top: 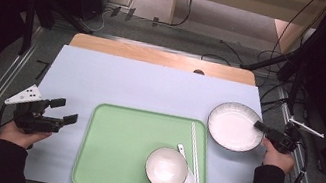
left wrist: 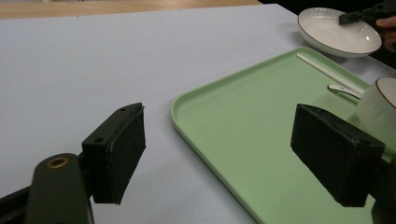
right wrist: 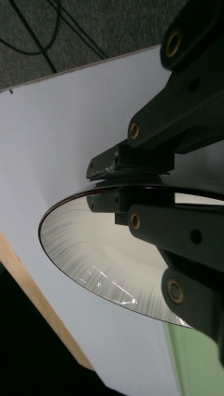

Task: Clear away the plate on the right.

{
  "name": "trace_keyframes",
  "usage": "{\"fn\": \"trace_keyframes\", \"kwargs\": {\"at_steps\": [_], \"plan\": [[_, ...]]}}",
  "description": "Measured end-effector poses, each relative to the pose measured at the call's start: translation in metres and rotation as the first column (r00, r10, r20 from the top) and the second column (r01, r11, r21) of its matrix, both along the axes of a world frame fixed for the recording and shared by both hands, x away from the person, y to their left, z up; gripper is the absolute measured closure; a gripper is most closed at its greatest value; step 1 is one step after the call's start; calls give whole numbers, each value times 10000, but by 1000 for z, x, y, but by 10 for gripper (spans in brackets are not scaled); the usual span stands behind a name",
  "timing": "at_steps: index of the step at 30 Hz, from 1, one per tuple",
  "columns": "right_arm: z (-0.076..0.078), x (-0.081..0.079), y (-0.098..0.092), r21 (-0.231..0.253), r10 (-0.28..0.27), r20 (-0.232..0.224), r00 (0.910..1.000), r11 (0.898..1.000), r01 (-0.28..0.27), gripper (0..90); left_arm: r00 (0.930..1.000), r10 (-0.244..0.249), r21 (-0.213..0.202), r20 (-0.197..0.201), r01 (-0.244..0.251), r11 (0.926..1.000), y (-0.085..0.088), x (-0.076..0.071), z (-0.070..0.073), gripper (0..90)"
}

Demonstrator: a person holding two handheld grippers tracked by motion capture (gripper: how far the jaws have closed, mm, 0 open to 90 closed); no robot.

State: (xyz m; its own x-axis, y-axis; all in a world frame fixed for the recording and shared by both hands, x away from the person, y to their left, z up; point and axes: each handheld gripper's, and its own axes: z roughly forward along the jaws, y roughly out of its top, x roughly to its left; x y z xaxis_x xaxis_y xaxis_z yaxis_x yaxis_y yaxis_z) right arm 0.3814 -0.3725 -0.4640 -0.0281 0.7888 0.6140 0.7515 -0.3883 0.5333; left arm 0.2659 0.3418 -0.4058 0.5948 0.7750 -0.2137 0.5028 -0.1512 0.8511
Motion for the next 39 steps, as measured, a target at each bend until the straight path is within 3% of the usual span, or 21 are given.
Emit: {"fn": "trace_keyframes", "kwargs": {"at_steps": [4,13,15,17,18,24,29,33,39], "plan": [[10,-3,-1,358,-57,107,9999,9993,53,846,9997,67,-67,230,-66,10000,-3,0,5,226],[29,-1,16,425,528,374,9979,9976,-544,843,9994,29,113,340,-33,9999,-15,3,9,315],[32,0,22,503,699,422,9967,9961,-719,843,9999,12,141,155,-14,9999,-18,5,11,318],[35,1,27,561,866,461,9952,9944,-891,843,9977,117,-122,-673,-125,9998,-20,11,14,322],[37,2,31,690,938,462,9945,9929,-968,843,9970,99,-271,-770,-120,9996,-21,13,15,329],[46,7,48,761,1333,576,9894,9876,-1375,842,9949,-9,-232,-1012,-14,9997,-28,22,21,326],[52,13,68,902,1710,592,9835,9803,-1759,840,9982,76,-142,-590,-84,9999,-36,26,31,373],[52,19,84,930,2005,619,9777,9742,-2057,840,9979,71,-416,-638,-98,9991,-40,32,37,375],[51,28,111,1033,2478,547,9673,9621,-2523,838,9964,-128,-315,-838,102,9995,-57,41,36,363]]}}
